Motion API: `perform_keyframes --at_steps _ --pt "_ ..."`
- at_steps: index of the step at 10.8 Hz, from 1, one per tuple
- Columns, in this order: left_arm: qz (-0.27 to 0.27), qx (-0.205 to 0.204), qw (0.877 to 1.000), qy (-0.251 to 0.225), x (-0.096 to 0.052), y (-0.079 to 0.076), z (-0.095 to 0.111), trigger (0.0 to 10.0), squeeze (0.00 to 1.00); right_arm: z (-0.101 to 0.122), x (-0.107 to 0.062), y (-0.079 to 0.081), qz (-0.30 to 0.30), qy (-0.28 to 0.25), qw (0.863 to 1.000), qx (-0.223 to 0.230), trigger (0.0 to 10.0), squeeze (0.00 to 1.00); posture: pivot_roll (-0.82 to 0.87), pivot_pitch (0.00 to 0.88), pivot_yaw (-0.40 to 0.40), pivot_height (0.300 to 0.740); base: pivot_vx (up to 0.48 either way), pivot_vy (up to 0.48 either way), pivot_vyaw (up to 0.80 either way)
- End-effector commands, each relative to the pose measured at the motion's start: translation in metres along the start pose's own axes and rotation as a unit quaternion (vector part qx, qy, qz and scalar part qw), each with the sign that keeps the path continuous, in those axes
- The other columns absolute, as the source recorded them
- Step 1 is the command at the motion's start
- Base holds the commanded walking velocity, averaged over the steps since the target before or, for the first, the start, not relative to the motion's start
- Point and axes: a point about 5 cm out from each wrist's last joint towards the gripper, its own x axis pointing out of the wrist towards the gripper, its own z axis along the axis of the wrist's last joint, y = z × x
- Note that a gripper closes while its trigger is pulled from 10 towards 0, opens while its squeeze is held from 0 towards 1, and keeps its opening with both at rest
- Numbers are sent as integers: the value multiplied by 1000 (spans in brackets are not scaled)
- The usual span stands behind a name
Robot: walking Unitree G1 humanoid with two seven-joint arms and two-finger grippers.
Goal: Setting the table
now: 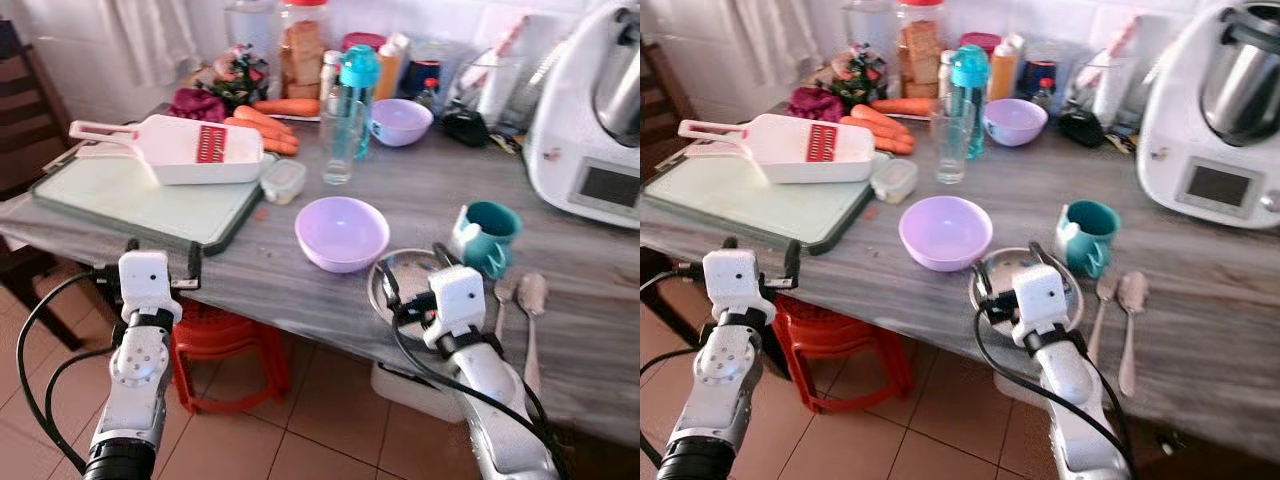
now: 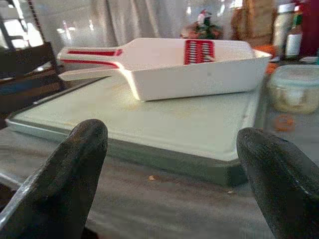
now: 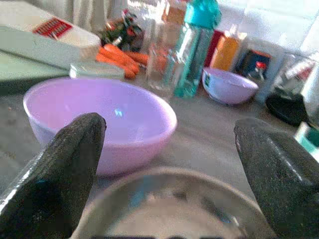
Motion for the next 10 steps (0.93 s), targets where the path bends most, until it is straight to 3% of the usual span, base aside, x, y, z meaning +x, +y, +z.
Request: perform_keyframes --at_steps 1,6,7,10 --pt "17 7 1000 0 5 1 2 10000 0 5 3 2 4 -8 1000 -3 10000 0 11 0 -27 740 0 0 800" --pt "51 29 998 -2 6 2 1 10000 0 9 7 11 28 -19 999 -29 10000 0 17 0 -24 740 0 0 800" --pt "68 35 997 -1 7 3 1 10000 0 9 6 12 24 -20 999 -10 10000 0 17 0 -24 740 0 0 800" --pt "65 33 997 -2 8 2 1 10000 0 10 7 11 23 -23 999 -16 10000 0 18 0 -24 740 0 0 0"
